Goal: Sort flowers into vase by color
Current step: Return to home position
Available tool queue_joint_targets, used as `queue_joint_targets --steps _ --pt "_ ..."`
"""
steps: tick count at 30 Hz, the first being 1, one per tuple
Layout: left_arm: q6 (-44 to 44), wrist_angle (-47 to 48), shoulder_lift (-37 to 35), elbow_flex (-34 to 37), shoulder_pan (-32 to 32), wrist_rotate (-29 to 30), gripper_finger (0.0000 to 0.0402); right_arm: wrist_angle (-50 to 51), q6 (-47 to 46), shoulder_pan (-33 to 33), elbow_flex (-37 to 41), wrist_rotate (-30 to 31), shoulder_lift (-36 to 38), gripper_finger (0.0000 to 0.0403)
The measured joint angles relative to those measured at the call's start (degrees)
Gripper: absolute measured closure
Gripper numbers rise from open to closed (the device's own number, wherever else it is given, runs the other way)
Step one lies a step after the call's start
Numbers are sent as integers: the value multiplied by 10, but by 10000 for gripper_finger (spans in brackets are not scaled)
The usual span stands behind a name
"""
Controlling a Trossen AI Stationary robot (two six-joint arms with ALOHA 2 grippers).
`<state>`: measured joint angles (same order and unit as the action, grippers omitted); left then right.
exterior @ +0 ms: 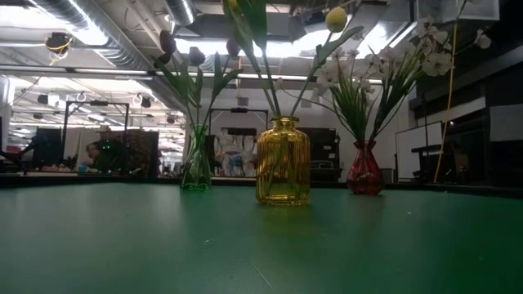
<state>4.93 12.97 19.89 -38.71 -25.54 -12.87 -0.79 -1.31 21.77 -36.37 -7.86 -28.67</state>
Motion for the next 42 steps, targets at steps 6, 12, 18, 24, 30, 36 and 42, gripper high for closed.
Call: queue_joint_targets --steps 6,12,18,24,30,36,42 --pt "-11 -1 -5 14 37 -21 201 -49 -29 -29 80 62 64 262" --pt "-21 -24 -4 40 99 -77 201 -69 -29 -30 127 79 108 262" --pt "-5 -25 -8 78 165 -132 202 -69 -29 -31 141 94 118 262" --pt "-3 22 -89 75 239 -172 201 -67 -29 -30 141 94 117 262" --pt "10 86 -198 88 277 -119 201 -44 -29 -30 141 94 117 262" --pt "9 43 -189 143 281 -90 201 -40 -29 -30 156 100 129 262" --pt "19 -42 -195 225 281 -80 202 -144 -29 -30 257 100 174 262"
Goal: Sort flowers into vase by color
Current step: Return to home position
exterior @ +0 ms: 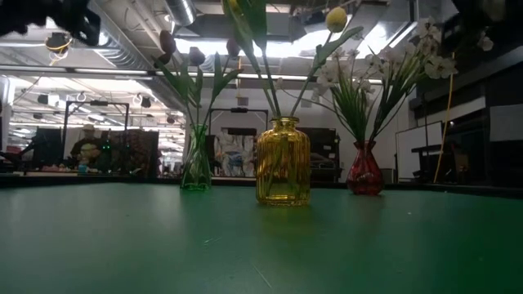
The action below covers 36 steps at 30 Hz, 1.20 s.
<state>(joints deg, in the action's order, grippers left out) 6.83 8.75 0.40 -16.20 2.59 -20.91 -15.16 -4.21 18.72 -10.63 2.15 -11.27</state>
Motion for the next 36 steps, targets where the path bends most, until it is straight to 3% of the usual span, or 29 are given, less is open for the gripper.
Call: queue_joint_targets --steps 9,18,36 --pt "21 -68 0 76 0 31 202 -56 -16 0 93 6 57 262" --pt "36 -152 0 156 0 60 201 -42 -16 0 99 13 61 262" --pt "18 -152 0 158 0 98 202 46 13 0 101 36 58 262"
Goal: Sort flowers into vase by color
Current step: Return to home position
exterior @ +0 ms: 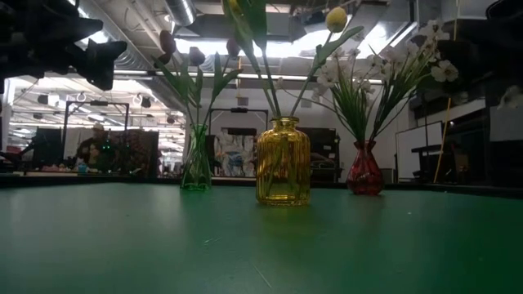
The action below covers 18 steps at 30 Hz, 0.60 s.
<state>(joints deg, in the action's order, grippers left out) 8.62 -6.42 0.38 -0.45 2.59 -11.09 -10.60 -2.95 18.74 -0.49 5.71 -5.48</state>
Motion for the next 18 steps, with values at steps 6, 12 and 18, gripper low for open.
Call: queue_joint_targets --steps 6,12,18 --pt "-47 0 0 0 0 23 201 55 7 0 0 62 0 262" --pt "-75 7 0 0 0 40 201 73 1 0 0 70 -6 262" --pt "-74 48 1 0 0 51 201 46 19 0 1 -4 -5 262"
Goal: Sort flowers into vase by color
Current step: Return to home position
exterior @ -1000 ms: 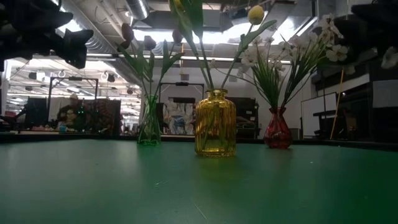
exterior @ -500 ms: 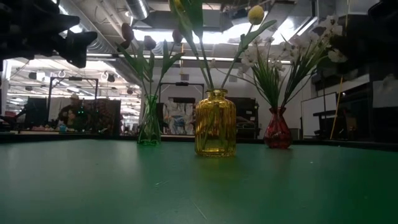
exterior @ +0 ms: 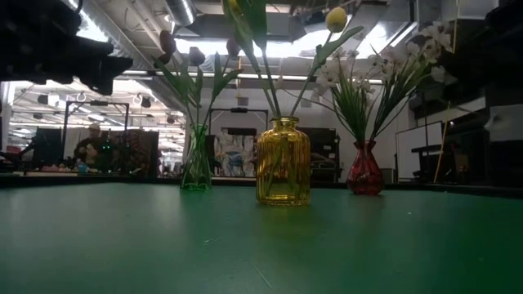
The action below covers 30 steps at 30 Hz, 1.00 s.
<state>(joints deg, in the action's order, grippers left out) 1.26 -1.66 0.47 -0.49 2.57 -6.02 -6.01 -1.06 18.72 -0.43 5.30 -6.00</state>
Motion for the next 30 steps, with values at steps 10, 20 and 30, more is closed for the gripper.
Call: queue_joint_targets --steps 10,20,30 --pt "-1 0 1 0 0 0 201 3 54 0 0 -49 0 262" --pt "1 1 1 0 0 -1 201 49 54 0 0 -49 0 262" --pt "2 1 1 0 0 -1 201 50 54 0 0 -49 0 262"
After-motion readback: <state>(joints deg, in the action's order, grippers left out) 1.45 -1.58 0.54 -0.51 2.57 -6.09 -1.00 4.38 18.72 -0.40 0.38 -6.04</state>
